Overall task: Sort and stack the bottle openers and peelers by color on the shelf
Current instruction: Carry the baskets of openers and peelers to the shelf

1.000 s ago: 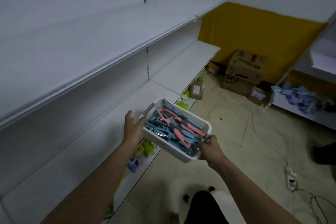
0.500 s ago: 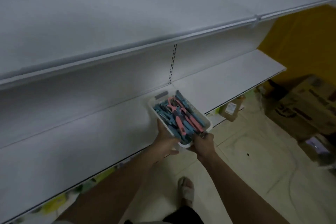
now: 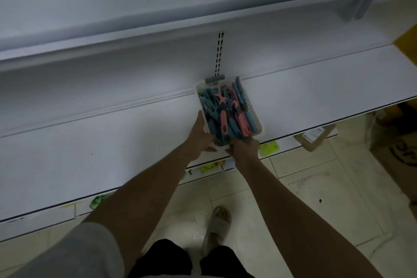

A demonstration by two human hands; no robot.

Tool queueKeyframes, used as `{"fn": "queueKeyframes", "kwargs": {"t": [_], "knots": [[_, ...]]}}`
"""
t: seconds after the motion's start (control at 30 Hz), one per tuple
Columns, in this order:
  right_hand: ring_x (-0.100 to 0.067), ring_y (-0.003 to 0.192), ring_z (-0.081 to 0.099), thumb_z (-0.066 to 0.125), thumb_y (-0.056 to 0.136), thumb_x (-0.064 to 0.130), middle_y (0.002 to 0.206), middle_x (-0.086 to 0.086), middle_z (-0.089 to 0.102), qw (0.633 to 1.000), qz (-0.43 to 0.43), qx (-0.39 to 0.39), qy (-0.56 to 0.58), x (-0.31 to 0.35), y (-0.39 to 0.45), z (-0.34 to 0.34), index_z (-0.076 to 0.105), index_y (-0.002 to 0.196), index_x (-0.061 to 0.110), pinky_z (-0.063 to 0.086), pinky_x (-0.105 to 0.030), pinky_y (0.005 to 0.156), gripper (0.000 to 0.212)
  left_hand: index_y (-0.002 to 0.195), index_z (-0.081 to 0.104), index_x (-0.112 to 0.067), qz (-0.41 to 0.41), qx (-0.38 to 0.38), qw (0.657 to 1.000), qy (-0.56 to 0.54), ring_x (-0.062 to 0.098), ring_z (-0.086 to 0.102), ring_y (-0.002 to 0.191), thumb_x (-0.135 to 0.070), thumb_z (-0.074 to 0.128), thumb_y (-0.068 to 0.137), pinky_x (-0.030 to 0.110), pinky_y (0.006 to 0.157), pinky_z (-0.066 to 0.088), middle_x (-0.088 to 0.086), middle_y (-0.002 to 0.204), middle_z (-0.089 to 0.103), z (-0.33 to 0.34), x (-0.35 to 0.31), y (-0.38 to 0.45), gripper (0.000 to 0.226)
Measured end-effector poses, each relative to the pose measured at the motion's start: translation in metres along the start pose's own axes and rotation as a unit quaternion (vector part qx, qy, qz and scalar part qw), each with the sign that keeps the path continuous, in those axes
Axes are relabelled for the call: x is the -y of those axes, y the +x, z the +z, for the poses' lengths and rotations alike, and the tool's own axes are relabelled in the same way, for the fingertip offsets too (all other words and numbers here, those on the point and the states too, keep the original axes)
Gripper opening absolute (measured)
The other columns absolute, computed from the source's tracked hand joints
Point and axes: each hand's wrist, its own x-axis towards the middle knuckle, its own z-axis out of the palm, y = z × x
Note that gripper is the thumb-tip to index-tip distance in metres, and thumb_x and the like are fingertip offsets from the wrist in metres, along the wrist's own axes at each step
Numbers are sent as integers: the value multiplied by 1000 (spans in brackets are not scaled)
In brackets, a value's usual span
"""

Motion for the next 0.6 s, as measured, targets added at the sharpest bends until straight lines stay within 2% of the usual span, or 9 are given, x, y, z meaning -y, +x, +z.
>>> {"fn": "queueKeyframes", "kwargs": {"t": [0.17, 0.3, 0.37, 0.43, 0.5, 0.6], "knots": [[-35, 113, 60, 66, 84, -3, 130, -23, 56, 999, 29, 29, -10, 0, 30, 1, 42, 135, 3, 57, -21, 57, 57, 156, 1, -41, 15, -29, 999, -17, 25, 55, 107, 1, 67, 89, 52, 89, 55, 0, 161, 24, 4, 1, 19, 103], [-30, 116, 59, 68, 87, 4, 132, -18, 53, 998, 29, 46, -22, 6, 35, -2, 40, 134, 4, 57, -24, 67, 54, 157, 8, -37, 7, -33, 998, -62, 25, 49, 121, 6, 63, 90, 50, 97, 50, -1, 162, 23, 2, 4, 24, 97], [-26, 110, 59, 65, 92, 11, 124, -15, 55, 998, 48, 39, -12, 8, 23, -8, 40, 125, 6, 55, -30, 80, 42, 157, 9, -33, -10, -46, 997, -67, 24, 43, 132, -2, 63, 93, 44, 100, 48, -2, 164, 18, 4, 9, 18, 90], [-23, 92, 61, 57, 99, 19, 102, -9, 57, 996, 78, 26, -21, 6, 0, -11, 47, 111, 9, 51, -35, 87, 19, 158, 11, -28, -14, -67, 998, 9, 23, 39, 138, -15, 59, 98, 41, 105, 45, 1, 163, 21, -1, 16, 4, 78], [-22, 77, 60, 50, 100, 20, 87, -7, 57, 986, 92, 37, -134, -3, -23, -4, 54, 108, 7, 54, -39, 79, 16, 157, 19, -25, -8, -89, 991, 101, 23, 38, 140, -24, 54, 101, 39, 111, 39, 4, 159, 29, -15, 25, -18, 65], [-22, 68, 58, 49, 99, 18, 85, -10, 59, 922, 129, 167, -325, -16, -60, 29, 58, 98, 6, 51, -33, 64, 15, 145, 46, -20, -22, -120, 973, 194, 24, 54, 124, -33, 51, 101, 36, 104, 44, 8, 143, 52, -51, 46, -64, 45]]}}
